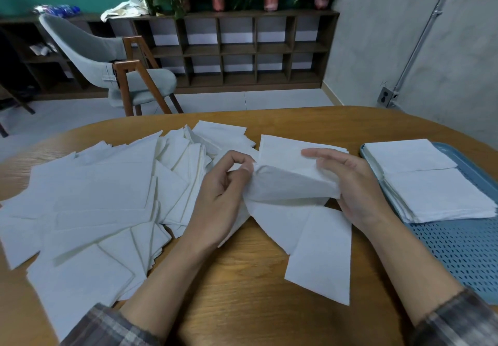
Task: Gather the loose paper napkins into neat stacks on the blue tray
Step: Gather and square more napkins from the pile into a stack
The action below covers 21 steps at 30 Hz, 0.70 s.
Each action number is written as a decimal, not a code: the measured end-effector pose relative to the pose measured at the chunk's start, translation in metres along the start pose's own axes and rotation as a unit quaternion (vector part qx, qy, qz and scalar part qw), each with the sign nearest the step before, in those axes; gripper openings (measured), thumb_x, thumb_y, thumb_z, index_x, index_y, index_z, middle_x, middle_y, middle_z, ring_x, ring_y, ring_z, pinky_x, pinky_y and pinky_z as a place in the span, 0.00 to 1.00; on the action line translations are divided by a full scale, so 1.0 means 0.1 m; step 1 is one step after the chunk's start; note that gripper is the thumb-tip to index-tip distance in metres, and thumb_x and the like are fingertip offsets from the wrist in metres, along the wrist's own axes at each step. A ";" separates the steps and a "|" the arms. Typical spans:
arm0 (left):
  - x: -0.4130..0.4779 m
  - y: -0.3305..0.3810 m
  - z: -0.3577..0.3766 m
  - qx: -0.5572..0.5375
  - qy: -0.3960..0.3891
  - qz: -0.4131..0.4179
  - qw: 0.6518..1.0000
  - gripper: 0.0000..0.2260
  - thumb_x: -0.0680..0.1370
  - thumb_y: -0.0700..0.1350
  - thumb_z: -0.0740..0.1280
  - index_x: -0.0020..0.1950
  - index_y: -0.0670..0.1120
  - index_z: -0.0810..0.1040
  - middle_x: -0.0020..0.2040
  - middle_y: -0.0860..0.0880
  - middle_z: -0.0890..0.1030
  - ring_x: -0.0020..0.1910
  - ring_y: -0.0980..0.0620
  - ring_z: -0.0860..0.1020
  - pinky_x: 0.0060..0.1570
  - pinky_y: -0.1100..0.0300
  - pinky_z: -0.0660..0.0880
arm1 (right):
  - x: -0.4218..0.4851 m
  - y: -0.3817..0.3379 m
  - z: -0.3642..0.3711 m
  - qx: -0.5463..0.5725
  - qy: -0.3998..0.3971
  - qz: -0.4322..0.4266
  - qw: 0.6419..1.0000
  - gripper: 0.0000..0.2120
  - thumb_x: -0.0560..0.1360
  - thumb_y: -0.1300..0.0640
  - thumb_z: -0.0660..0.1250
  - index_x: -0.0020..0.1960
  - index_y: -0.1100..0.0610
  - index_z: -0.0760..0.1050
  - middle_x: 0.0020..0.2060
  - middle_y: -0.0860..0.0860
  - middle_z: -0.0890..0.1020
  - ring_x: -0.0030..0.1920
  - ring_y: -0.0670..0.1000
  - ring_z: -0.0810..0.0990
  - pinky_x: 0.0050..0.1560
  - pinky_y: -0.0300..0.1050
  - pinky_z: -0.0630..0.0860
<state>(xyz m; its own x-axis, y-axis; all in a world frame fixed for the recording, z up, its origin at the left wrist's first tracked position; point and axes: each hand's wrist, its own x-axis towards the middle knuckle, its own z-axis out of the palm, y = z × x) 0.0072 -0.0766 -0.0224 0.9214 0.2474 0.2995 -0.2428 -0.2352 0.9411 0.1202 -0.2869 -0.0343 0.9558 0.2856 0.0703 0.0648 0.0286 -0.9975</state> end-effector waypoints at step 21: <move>0.05 0.04 -0.21 0.063 -0.108 -0.013 0.992 0.09 0.84 0.39 0.68 0.52 0.46 0.88 0.46 0.52 0.87 0.46 0.54 0.83 0.46 0.67 0.75 | -0.08 -0.10 0.04 -0.102 -0.071 -0.060 0.990 0.11 0.84 0.52 0.65 0.55 0.48 0.88 0.58 0.41 0.87 0.66 0.40 0.79 0.78 0.52 0.65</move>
<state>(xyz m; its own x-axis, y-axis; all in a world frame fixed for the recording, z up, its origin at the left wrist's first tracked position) 0.0040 -0.0568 -0.0137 0.9736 0.0515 0.2224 -0.1910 -0.3501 0.9170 0.1111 -0.2857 -0.0252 0.8886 0.4238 0.1755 0.2466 -0.1186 -0.9618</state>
